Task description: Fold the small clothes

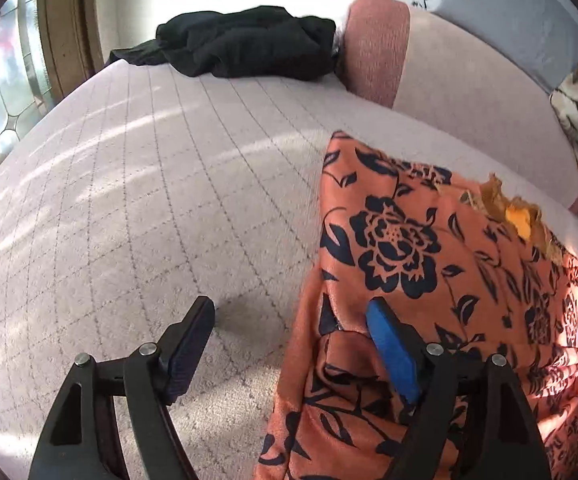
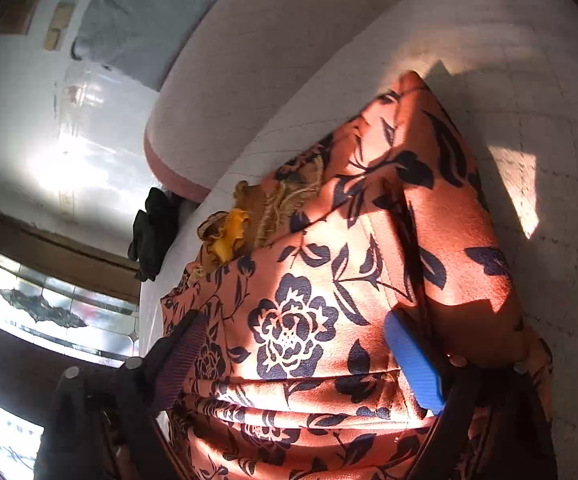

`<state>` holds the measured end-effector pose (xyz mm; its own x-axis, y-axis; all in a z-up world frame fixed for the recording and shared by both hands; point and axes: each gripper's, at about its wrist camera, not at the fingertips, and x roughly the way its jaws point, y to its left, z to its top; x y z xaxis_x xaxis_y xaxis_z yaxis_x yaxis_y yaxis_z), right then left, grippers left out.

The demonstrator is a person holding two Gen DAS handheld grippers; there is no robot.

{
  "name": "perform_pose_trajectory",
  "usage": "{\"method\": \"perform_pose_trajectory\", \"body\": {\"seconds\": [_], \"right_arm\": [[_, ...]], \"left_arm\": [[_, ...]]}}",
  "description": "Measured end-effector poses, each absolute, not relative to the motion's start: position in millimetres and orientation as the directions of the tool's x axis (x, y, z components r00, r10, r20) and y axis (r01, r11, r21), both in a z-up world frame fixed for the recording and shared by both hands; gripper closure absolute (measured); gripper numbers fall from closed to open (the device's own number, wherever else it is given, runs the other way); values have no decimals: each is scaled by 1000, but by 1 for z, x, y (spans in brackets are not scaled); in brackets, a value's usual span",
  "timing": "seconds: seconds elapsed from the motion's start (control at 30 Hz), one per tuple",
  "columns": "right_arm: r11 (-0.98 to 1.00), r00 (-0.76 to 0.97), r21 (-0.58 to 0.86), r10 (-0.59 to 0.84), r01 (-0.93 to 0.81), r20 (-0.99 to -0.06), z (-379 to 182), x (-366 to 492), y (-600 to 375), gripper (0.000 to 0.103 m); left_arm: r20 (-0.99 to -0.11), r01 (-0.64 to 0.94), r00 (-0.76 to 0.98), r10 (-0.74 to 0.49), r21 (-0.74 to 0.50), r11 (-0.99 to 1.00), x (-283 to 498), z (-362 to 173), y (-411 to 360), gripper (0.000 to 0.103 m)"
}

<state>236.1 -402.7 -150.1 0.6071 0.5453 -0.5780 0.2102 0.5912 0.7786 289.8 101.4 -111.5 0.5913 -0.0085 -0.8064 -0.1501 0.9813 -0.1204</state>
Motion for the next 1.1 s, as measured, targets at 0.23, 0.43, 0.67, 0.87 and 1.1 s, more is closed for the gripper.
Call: {"method": "perform_pose_trajectory", "body": {"seconds": [0.23,0.43,0.67,0.87,1.1], "right_arm": [[614,644,780,551,118,-531,-137,270,-415,11],[532,737,842,532,91,-416,-116,239,-429,14],[677,714,733,484,61,-506,-79,114,-412,14],[760,600,629,431,161,-674,-100,3,-425,14],[730,482,631,467,262,-741,-137,-53,-434,14]], "left_arm": [[-837,-100,548,8,-56,993,308,-129,87,20],[-766,-113,643,-26,-129,985,273,-91,97,20],[-720,-77,674,-164,-289,954,174,-57,133,18],[-783,-129,585,-209,-345,930,81,-79,157,18],[-827,-118,502,-253,-355,927,34,-110,147,18]]}}
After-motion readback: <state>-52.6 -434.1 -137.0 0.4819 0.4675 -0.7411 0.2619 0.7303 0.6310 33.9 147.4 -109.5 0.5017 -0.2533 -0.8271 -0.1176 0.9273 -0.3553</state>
